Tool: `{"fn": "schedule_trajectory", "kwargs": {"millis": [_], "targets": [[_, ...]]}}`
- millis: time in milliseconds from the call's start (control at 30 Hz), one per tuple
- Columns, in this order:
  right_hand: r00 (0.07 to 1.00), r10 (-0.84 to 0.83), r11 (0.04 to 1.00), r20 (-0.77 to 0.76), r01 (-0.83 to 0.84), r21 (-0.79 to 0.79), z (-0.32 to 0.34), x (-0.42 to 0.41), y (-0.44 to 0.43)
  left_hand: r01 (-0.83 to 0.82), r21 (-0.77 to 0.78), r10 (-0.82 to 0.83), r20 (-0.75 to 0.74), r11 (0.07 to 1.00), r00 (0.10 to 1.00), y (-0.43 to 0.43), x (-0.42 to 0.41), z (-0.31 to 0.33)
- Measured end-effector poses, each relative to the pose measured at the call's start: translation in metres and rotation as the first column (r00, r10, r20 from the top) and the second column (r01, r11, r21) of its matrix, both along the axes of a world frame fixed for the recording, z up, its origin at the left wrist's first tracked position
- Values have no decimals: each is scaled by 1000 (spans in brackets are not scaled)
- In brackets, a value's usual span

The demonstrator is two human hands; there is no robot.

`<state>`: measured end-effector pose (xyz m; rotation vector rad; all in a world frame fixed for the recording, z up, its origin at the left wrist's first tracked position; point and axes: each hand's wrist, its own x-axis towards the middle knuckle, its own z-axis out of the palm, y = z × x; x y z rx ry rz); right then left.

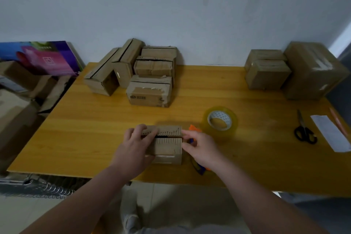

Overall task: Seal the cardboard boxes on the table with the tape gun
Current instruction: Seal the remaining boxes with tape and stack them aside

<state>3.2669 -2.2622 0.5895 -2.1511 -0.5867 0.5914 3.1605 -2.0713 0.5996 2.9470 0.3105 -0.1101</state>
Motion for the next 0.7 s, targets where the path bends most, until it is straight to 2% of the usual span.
{"fn": "schedule_trajectory", "kwargs": {"millis": [100,233,400,533,700], "targets": [[995,-56,997,84,61,-48,-9,0,-3,53,123,-41,-97,991,994,-3,6,-1],[968,-147,954,203,193,-231,-17,1,-16,92,132,-70,-162,987,984,-5,11,-7],[980,-97,902,173,160,-401,-25,-3,-22,126,121,-100,-204,985,974,-4,18,-11],[984,-101,883,144,156,-443,-29,-9,-20,114,74,-94,-233,991,968,-2,23,-17],[984,-11,854,178,102,-510,-29,-12,-20,138,59,-123,-214,989,969,3,25,-22]]}}
